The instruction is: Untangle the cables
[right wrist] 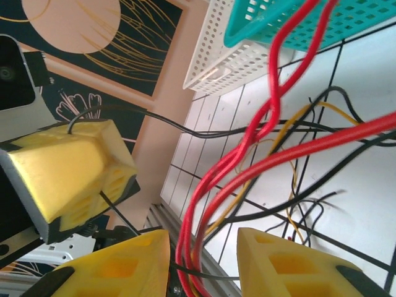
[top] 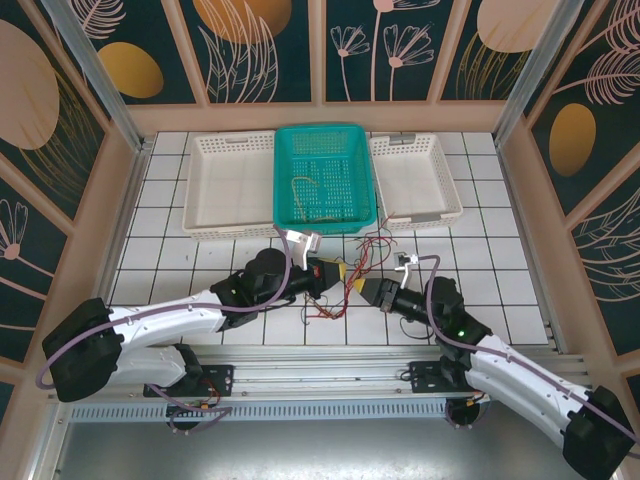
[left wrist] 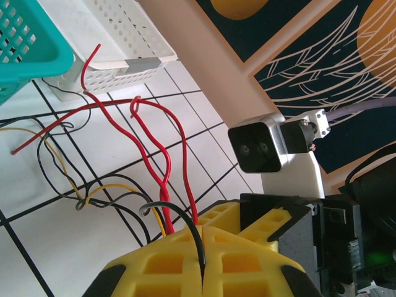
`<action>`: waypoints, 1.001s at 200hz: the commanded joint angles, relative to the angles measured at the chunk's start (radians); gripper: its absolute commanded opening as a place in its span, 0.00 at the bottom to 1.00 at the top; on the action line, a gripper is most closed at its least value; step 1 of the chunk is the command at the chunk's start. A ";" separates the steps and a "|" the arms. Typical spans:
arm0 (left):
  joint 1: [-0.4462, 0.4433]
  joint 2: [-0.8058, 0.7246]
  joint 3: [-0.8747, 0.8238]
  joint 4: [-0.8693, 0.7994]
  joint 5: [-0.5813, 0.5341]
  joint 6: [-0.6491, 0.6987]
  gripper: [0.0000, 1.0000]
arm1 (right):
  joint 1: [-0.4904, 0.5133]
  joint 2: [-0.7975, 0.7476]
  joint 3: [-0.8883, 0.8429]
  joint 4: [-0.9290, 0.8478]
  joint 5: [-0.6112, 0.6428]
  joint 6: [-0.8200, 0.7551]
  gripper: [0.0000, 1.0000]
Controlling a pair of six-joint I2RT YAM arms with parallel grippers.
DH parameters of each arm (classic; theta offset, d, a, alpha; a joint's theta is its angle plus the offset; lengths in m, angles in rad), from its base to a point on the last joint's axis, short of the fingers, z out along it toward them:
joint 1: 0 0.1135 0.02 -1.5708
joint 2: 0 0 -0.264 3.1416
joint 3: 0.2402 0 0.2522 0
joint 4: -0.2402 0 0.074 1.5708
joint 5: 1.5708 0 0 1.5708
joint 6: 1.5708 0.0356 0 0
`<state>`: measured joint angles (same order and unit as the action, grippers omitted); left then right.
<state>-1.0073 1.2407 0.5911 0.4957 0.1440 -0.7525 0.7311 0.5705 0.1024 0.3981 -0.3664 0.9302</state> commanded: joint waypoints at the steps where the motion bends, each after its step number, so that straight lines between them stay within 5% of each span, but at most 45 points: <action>1: -0.004 -0.006 0.028 0.002 -0.009 0.017 0.00 | 0.020 0.025 0.000 0.095 0.042 0.003 0.34; 30: -0.004 -0.006 0.024 0.007 -0.009 0.012 0.00 | 0.028 0.100 0.007 0.149 0.046 -0.005 0.28; 57: -0.004 -0.035 0.028 -0.027 -0.028 0.028 0.00 | 0.028 0.127 0.035 0.116 0.059 -0.033 0.00; 113: -0.002 -0.222 0.108 -0.360 -0.243 0.175 0.00 | -0.031 0.001 0.049 -0.214 0.268 -0.027 0.00; 200: 0.023 -0.432 0.354 -0.774 -0.597 0.427 0.00 | -0.223 -0.024 0.004 -0.411 0.312 -0.004 0.00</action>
<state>-0.9985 0.8406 0.8623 -0.1390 -0.3096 -0.4492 0.5537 0.5575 0.1162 0.0692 -0.1120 0.9234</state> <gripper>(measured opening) 0.061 0.042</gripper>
